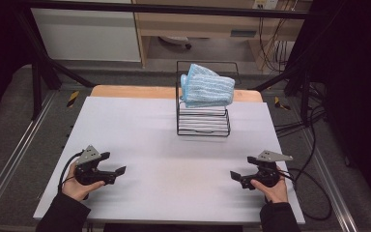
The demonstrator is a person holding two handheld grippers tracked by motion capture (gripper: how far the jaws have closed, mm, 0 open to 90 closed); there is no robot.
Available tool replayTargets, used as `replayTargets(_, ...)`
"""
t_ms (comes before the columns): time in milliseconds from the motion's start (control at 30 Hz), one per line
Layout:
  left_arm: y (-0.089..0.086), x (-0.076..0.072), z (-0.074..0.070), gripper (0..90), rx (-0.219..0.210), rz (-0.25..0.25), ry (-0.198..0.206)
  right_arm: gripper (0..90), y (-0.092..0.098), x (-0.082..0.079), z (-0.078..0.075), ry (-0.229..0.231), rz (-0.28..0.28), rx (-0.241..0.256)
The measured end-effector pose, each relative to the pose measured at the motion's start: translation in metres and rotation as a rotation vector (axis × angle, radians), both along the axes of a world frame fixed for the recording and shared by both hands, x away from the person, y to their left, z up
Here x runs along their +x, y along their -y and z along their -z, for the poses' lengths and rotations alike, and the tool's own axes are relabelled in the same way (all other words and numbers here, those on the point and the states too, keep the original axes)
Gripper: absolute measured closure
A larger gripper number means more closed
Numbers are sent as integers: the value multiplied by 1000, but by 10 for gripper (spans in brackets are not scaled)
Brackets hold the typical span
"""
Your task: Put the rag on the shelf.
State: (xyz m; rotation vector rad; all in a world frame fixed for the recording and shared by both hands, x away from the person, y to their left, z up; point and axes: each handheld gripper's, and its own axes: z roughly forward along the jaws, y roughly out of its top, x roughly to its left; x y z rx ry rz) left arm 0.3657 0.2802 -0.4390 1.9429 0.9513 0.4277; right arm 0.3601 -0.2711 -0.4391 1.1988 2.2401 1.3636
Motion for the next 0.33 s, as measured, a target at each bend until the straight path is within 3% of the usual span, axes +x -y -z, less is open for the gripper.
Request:
replayTargets(167, -2, -4, 8, 111, 40, 3, -13, 6, 6, -3, 4, -6, 7, -8)
replayTargets(333, -5, -5, 10, 110, 30, -1, -22, 6, 5, -3, 6, -8, 3, -25)
